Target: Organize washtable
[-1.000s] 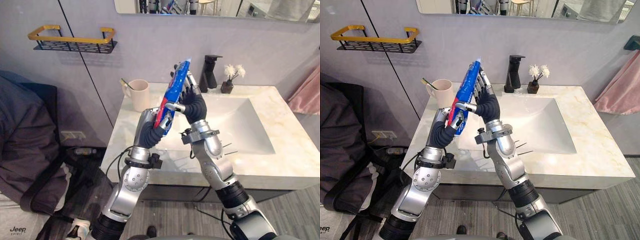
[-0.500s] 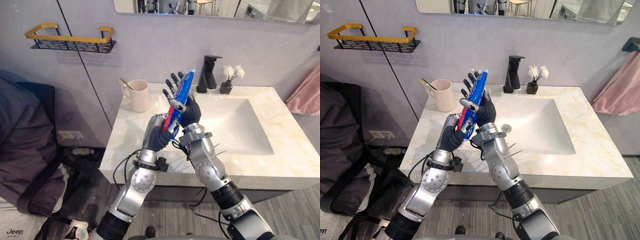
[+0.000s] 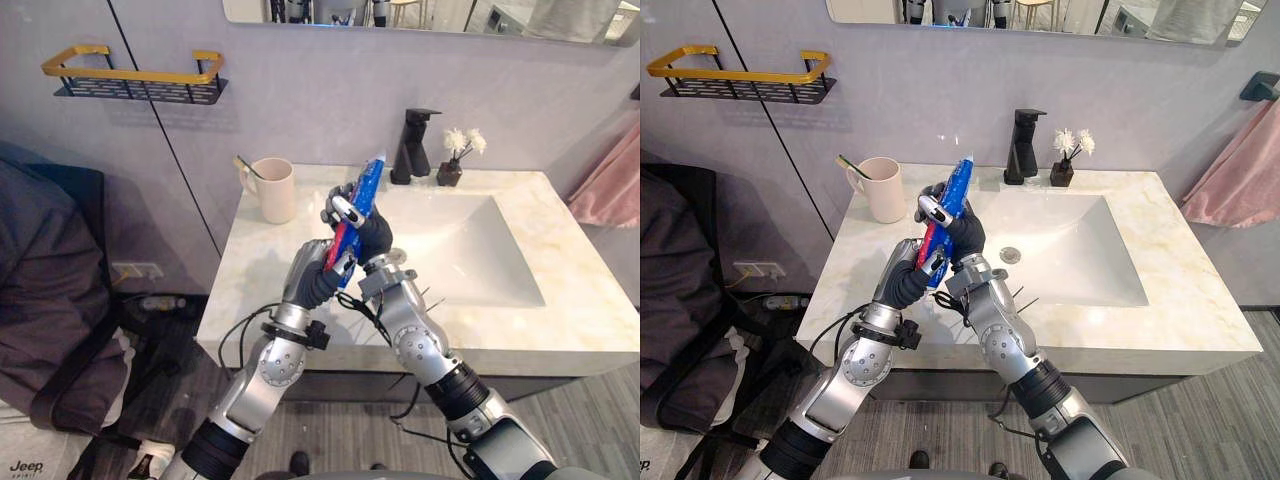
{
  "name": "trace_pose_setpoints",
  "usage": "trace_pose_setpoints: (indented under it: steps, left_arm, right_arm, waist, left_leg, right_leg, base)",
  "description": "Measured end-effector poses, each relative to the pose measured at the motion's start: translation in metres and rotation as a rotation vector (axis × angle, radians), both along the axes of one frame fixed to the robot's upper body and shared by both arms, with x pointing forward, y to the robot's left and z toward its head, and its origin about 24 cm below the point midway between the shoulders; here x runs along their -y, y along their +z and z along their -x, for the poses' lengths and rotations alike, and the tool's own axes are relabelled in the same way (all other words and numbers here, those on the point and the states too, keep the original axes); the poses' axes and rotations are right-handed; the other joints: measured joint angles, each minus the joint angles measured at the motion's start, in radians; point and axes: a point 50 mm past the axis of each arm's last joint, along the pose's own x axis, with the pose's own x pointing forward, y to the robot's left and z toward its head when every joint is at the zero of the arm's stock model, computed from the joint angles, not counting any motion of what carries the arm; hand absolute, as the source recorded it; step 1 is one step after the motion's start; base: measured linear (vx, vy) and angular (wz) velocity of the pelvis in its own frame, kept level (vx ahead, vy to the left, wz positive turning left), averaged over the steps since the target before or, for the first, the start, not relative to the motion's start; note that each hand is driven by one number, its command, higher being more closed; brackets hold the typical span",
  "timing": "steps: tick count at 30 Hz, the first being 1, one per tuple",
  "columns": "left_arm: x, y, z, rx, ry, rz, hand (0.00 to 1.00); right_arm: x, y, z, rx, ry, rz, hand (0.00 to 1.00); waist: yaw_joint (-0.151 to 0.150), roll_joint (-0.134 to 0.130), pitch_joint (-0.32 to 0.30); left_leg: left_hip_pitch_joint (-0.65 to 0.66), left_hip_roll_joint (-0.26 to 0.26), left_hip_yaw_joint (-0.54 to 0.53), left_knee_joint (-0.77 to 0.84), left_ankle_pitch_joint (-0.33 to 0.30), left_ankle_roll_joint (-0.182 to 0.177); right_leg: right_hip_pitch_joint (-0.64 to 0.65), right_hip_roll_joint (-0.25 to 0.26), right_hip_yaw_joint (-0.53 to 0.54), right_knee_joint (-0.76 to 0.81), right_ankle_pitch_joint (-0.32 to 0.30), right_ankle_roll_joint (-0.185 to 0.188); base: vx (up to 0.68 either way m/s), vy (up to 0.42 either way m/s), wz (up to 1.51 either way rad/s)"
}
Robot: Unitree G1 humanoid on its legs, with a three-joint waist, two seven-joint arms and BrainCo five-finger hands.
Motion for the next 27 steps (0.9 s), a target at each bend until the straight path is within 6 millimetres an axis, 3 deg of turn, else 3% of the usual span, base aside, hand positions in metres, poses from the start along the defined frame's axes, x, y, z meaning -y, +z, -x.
trace_pose_setpoints:
  steps: [3, 4, 9, 14, 17, 18, 21, 27]
  left_arm:
    - [-0.003, -0.003, 0.002, -0.009, 0.010, -0.002, 1.00]
    - [-0.005, -0.004, 0.002, -0.011, 0.017, 0.000, 0.00]
    - [-0.015, 0.001, 0.006, 0.013, 0.054, -0.006, 0.00]
    - [-0.034, 0.022, 0.012, 0.106, 0.134, 0.051, 0.00]
    - [-0.063, 0.034, 0.014, 0.180, 0.287, 0.102, 0.00]
    - [-0.087, 0.042, 0.018, 0.230, 0.411, 0.127, 0.00]
    - [-0.118, 0.049, 0.033, 0.297, 0.571, 0.163, 0.00]
    - [-0.152, 0.034, 0.053, 0.244, 0.775, 0.260, 0.00]
  right_arm:
    - [-0.001, -0.001, 0.000, -0.002, 0.017, 0.010, 1.00]
    - [-0.002, -0.001, 0.001, 0.001, 0.025, 0.013, 1.00]
    - [-0.002, 0.005, 0.002, 0.048, 0.034, 0.000, 1.00]
    - [0.003, 0.024, 0.009, 0.128, -0.029, -0.073, 1.00]
    - [0.020, 0.030, 0.008, 0.167, -0.116, -0.087, 1.00]
    - [0.039, 0.030, 0.008, 0.175, -0.203, -0.119, 1.00]
    - [0.069, 0.024, 0.008, 0.175, -0.348, -0.105, 1.00]
    - [0.093, 0.013, 0.015, 0.150, -0.464, -0.056, 1.00]
  waist:
    - [0.000, 0.000, 0.000]
    - [0.000, 0.000, 0.000]
    - [-0.003, 0.000, 0.000]
    - [-0.002, 0.001, 0.000]
    - [0.000, 0.001, 0.001]
    - [0.001, 0.001, 0.001]
    - [0.003, 0.001, 0.001]
    - [0.004, 0.001, 0.001]
  left_leg:
    - [-0.005, 0.000, 0.004, 0.000, 0.000, 0.000]
    - [-0.006, 0.000, 0.007, 0.000, 0.000, 0.000]
    - [-0.004, -0.001, 0.007, 0.000, 0.000, 0.000]
    - [0.008, -0.003, -0.003, 0.000, -0.001, 0.000]
    - [0.010, -0.004, -0.007, 0.000, -0.001, 0.000]
    - [0.010, -0.004, -0.010, -0.001, -0.005, -0.005]
    - [0.009, -0.005, -0.011, -0.001, -0.005, -0.005]
    - [0.008, -0.005, -0.022, -0.002, -0.005, -0.005]
  right_leg:
    - [-0.008, 0.000, 0.005, 0.002, 0.001, 0.000]
    - [-0.010, 0.000, 0.008, 0.002, 0.002, 0.001]
    - [-0.008, 0.000, 0.009, 0.002, 0.003, 0.001]
    - [0.009, -0.002, -0.003, 0.001, 0.002, 0.001]
    - [0.013, -0.004, -0.008, 0.001, 0.001, 0.002]
    - [0.015, -0.004, -0.013, 0.001, 0.000, 0.001]
    - [0.016, -0.005, -0.017, 0.000, -0.002, 0.000]
    - [0.023, -0.005, -0.028, -0.011, -0.001, 0.000]
  base:
    - [-0.02, -0.013, -0.05]
    - [-0.02, -0.011, -0.05]
    - [0.00, -0.002, -0.01]
    - [-0.01, -0.005, 0.06]
    - [-0.03, -0.011, 0.06]
    - [-0.04, -0.017, 0.07]
    - [-0.03, -0.016, 0.05]
    - [0.00, -0.008, 0.03]
